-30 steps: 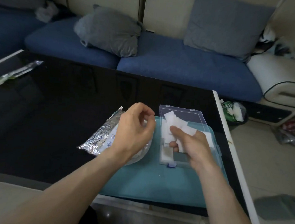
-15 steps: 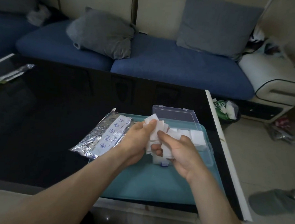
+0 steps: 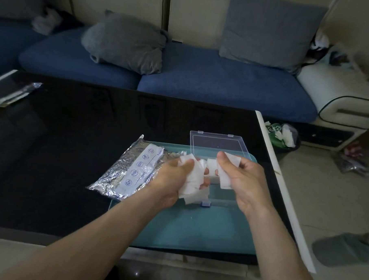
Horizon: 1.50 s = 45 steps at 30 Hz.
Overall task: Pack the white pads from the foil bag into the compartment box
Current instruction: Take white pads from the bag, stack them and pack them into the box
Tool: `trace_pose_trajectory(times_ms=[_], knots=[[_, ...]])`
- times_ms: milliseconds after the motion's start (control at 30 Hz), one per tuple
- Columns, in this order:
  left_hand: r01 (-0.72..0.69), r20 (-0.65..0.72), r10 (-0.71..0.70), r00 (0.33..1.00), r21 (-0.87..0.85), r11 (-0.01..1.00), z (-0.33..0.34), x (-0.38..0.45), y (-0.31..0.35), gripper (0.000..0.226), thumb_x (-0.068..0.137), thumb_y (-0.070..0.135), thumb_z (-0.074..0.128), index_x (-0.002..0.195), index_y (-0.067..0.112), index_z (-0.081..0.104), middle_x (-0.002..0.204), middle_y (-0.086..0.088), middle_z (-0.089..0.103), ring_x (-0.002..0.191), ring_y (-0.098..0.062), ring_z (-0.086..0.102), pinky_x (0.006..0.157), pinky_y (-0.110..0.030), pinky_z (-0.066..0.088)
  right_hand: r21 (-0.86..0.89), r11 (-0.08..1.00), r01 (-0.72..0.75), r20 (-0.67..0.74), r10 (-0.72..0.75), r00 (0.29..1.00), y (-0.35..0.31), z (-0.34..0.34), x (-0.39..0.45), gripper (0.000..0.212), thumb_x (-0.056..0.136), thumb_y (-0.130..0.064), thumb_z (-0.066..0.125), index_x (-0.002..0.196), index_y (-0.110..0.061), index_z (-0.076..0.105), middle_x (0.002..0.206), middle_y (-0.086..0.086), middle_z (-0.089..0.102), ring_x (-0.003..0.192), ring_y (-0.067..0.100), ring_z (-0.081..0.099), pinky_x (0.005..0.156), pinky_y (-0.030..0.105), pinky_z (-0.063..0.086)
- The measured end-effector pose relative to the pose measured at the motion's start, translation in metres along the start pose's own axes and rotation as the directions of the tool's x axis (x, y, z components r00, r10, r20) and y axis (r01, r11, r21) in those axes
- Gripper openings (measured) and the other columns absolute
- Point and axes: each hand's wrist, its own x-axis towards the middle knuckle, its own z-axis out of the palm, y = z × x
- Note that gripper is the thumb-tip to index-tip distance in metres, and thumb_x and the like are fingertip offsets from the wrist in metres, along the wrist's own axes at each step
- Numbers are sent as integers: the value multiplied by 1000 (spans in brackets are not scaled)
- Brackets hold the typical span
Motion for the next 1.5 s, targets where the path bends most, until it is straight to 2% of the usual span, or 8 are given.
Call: trace_pose_trajectory(times_ms=[133, 233, 400, 600, 967, 1200, 1333, 1500], knots=[[-33, 80, 11, 997, 276, 961, 0, -5, -5, 24, 105, 18, 48, 120, 1, 55, 77, -19, 68, 47, -22, 62, 40, -27, 45, -68, 997, 29, -68, -33, 997, 5, 0, 1, 36, 67, -35, 91, 88, -11, 75, 77, -1, 77, 72, 15, 74, 64, 26, 60], [-37, 113, 7, 994, 264, 964, 2, -6, -6, 20, 105, 22, 50, 111, 5, 57, 78, -17, 70, 61, -29, 66, 39, -25, 43, -79, 996, 39, -100, -47, 994, 8, 1, 4, 33, 69, -37, 89, 81, -8, 75, 79, 6, 77, 76, 26, 74, 72, 37, 62], [-98, 193, 43, 980, 286, 953, 3, -7, -6, 29, 101, 33, 54, 104, 5, 58, 73, -15, 70, 50, -20, 64, 36, -22, 40, 3, 998, 65, -108, -65, 992, 8, 4, 6, 17, 78, -29, 83, 80, -13, 76, 74, -4, 76, 68, 9, 72, 58, 19, 56], [-172, 166, 121, 979, 336, 926, 0, -7, -7, 20, 92, 10, 69, 109, 7, 59, 74, -13, 72, 53, -18, 65, 38, -22, 39, -65, 996, 66, -43, -69, 997, 16, 8, 9, 11, 90, -30, 74, 89, -20, 79, 74, -6, 76, 69, 9, 71, 60, 21, 57], [-181, 181, 115, 977, 410, 894, -9, -4, 1, 19, 92, 7, 68, 109, 12, 61, 66, -11, 69, 41, -10, 52, 42, -20, 36, -231, 939, 256, 5, -262, 965, 5, -21, 19, 15, 80, -24, 83, 84, -14, 73, 66, 2, 73, 54, 12, 66, 53, 23, 52], [-244, 258, 114, 959, 562, 791, -15, -8, 6, 22, 91, 0, 65, 98, 21, 59, 61, -6, 66, 45, -9, 55, 40, -20, 35, -313, 881, 354, 320, -253, 913, 1, -25, 20, 12, 74, -23, 85, 79, -21, 75, 74, -6, 74, 63, 5, 64, 61, 16, 50], [-253, 286, 104, 953, 552, 794, -14, -7, 5, 21, 93, 0, 61, 99, 20, 60, 63, -7, 66, 47, -12, 54, 43, -21, 36, -502, 775, 384, 319, -247, 915, 13, -20, 24, 21, 82, -38, 80, 99, -30, 72, 86, -8, 65, 73, 8, 59, 65, 13, 44], [-108, 255, 23, 967, 328, 938, -10, -4, 6, 15, 103, 18, 50, 107, 9, 61, 78, -21, 66, 56, -24, 59, 42, -25, 33, -426, 843, 327, 289, -216, 933, 9, -24, 25, 8, 88, -28, 75, 87, -20, 72, 81, -4, 73, 69, 8, 68, 62, 21, 52]])
